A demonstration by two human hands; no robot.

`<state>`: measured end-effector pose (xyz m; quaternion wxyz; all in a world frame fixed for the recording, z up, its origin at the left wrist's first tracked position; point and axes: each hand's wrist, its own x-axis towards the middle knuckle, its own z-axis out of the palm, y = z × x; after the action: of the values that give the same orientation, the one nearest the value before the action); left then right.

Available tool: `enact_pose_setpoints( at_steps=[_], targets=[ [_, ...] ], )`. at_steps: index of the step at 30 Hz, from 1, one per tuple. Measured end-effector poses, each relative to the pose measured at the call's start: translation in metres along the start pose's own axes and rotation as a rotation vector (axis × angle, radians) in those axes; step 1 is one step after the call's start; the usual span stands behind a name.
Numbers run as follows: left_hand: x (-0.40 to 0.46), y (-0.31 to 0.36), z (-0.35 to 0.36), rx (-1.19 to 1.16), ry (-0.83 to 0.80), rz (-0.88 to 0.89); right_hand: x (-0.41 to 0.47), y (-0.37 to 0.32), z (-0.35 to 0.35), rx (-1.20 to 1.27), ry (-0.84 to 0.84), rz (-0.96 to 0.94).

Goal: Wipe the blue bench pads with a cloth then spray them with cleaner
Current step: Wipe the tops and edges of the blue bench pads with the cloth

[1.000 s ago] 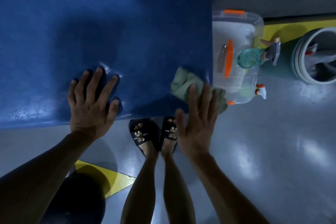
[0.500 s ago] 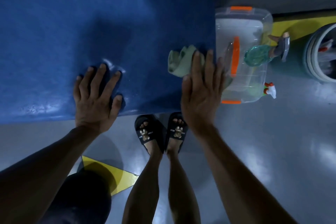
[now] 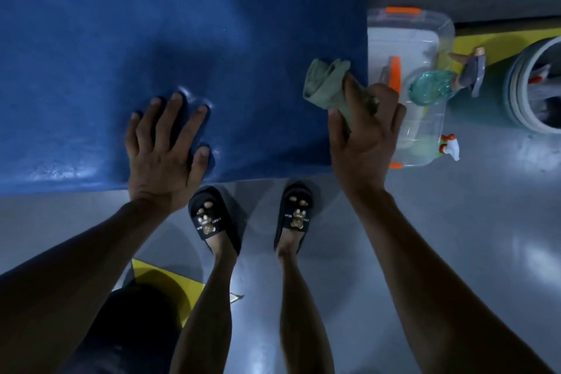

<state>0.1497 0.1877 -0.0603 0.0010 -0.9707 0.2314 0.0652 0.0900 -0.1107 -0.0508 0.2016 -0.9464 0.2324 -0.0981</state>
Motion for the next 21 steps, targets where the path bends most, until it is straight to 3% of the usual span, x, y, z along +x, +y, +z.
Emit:
enact_pose_setpoints(
  at_steps=[3,6,9,12,16,18,21],
  targets=[
    [-0.001,-0.002,0.002,0.007,0.001,0.004,-0.026,-0.046,0.01,0.03,-0.017,0.065],
    [-0.001,-0.004,0.001,-0.004,-0.022,0.01,-0.063,-0.09,0.015,-0.006,-0.213,-0.155],
    [-0.001,-0.005,-0.001,-0.017,-0.035,0.015,-0.062,-0.071,0.011,-0.084,-0.251,-0.353],
    [-0.002,-0.005,-0.001,-0.019,-0.032,0.023,-0.038,-0.016,-0.003,-0.114,-0.194,-0.139],
    [-0.001,-0.006,-0.001,-0.032,-0.024,0.02,-0.025,0.009,-0.009,0.08,-0.08,0.389],
    [-0.001,-0.006,-0.001,-0.046,-0.032,0.015,-0.025,0.001,0.0,0.052,-0.013,0.6],
    [-0.001,-0.005,0.0,-0.051,-0.033,0.006,-0.041,-0.031,0.006,0.008,0.076,0.638]
  ],
)
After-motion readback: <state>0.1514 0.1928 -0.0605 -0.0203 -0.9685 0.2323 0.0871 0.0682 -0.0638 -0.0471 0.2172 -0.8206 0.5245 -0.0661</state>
